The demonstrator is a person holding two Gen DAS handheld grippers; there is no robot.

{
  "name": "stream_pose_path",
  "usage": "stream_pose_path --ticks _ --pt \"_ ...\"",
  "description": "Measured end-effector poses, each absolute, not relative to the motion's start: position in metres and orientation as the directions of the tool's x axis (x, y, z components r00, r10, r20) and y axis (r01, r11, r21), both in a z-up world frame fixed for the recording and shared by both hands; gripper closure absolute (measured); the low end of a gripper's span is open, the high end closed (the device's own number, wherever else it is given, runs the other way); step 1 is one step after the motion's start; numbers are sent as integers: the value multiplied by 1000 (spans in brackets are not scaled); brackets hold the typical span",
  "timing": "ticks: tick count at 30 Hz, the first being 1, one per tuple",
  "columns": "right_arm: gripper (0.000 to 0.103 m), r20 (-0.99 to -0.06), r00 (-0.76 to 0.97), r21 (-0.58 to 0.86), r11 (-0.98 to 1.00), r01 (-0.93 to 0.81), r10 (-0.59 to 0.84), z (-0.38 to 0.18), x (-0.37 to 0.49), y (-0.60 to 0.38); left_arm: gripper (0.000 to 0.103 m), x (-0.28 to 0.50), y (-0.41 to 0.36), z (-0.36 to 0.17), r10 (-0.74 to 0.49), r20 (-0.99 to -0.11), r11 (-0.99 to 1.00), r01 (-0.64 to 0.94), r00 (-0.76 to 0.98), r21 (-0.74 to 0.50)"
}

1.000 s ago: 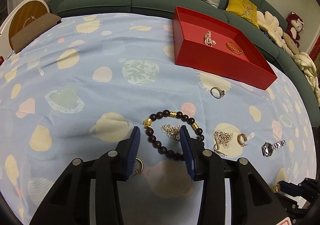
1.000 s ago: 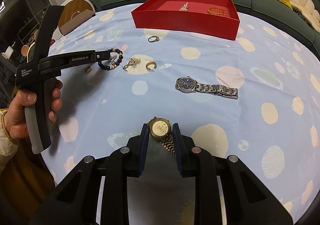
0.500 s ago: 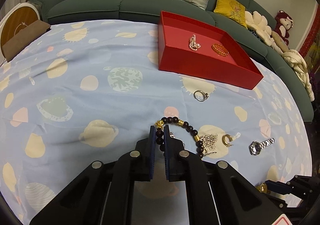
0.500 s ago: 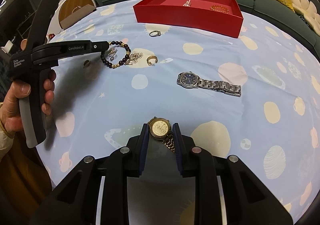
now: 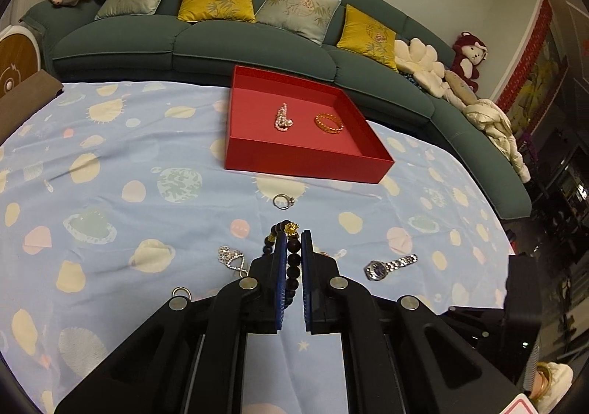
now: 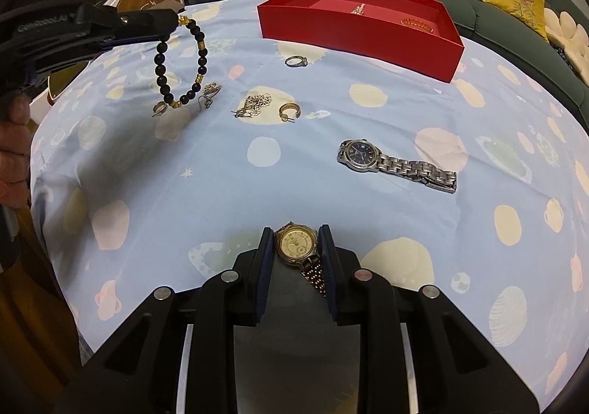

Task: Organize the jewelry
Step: 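Carry the gold watch and bead bracelet into the red tray and open both tools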

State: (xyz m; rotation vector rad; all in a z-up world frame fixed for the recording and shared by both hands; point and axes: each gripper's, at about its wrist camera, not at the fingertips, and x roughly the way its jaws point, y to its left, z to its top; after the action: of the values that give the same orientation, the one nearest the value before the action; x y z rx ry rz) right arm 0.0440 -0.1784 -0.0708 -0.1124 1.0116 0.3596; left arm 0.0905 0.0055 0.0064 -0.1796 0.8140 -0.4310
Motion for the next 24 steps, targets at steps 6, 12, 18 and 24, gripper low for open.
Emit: stream_pose_path --ticks 6,12,18,24 --pt "81 -838 485 73 932 -355 250 -70 43 -178 98 78 8 23 -474 -635 881 336 610 -335" --pt "81 -794 542 85 932 -351 276 -48 41 -176 98 74 12 35 -491 -613 871 350 619 -344" --pt "81 -734 609 103 935 -338 301 -14 46 -177 98 72 11 53 -486 -585 874 366 649 -320" --pt "81 -666 686 107 948 -301 293 24 64 -185 98 85 2 77 -468 -551 884 380 691 -273"
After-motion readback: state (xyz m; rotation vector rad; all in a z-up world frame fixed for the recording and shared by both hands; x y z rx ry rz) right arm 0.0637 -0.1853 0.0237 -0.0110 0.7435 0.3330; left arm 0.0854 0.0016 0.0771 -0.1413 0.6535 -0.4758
